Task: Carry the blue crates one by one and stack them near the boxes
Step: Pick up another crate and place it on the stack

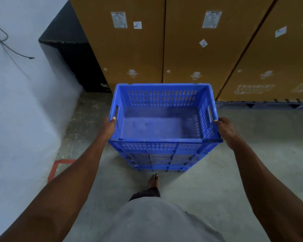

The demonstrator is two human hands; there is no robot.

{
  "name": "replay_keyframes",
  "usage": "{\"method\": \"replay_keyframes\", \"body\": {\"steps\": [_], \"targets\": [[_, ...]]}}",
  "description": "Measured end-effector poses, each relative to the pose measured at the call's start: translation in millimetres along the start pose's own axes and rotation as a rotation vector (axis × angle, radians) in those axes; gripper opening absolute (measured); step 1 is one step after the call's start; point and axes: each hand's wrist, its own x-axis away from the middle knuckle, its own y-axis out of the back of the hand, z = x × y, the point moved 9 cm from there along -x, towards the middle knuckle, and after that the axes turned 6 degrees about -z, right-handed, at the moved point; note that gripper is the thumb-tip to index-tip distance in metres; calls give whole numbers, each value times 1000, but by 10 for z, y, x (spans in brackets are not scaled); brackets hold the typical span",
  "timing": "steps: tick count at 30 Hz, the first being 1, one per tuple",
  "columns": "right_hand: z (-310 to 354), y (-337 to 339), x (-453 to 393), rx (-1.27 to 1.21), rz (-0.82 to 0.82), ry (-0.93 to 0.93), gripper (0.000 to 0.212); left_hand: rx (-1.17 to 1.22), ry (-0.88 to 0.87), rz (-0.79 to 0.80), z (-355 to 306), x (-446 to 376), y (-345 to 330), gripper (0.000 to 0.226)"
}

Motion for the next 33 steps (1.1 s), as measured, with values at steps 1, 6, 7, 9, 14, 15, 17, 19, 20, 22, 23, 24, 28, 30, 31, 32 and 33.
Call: {"method": "replay_keyframes", "body": {"steps": [1, 6, 7, 9, 14, 15, 17, 19, 20, 22, 23, 24, 28, 30, 31, 32, 33], "targets": [[-14, 8, -7, -6, -6, -1, 18, 9, 2, 8, -6, 14, -16, 48], [6, 17, -51, 25, -14, -2, 26, 64, -2, 6, 29, 21, -18, 51], [27, 22, -55, 37, -12, -3, 27, 44, -1, 9, 62, 7, -22, 56], [98, 36, -22, 76, -5, 16, 34, -47, -33, -6, 41, 57, 4, 70], [350, 173, 201, 163, -69, 145, 59, -324, -470, -222, -597, 443, 136, 66], [423, 208, 283, 162, -89, 180, 60, -331, -562, -224, -744, 523, 73, 66], [529, 286, 460, 154, -132, 245, 60, -354, -714, -206, -1073, 744, -88, 67], [574, 376, 633, 143, -182, 295, 61, -362, -826, -166, -1383, 981, -294, 67], [569, 417, 716, 135, -207, 306, 63, -356, -869, -139, -1525, 1106, -406, 67], [534, 507, 879, 119, -271, 314, 64, -343, -984, -76, -1767, 1381, -660, 67], [503, 563, 973, 114, -315, 305, 63, -341, -1038, -33, -1861, 1513, -807, 66], [460, 625, 1078, 104, -368, 292, 62, -333, -1091, 19, -1939, 1643, -961, 66], [178, 828, 1542, 46, -578, 186, 64, -311, -1240, 234, -2101, 2086, -1527, 64], [-65, 906, 1845, 18, -660, 99, 66, -283, -1288, 353, -2102, 2314, -1772, 64], [-202, 955, 2028, 13, -707, 54, 66, -259, -1321, 410, -2091, 2456, -1886, 64], [-333, 1002, 2235, 11, -751, 11, 65, -233, -1355, 466, -2067, 2620, -1989, 63], [-471, 1049, 2463, 9, -796, -40, 64, -210, -1391, 522, -2032, 2811, -2080, 62]]}}
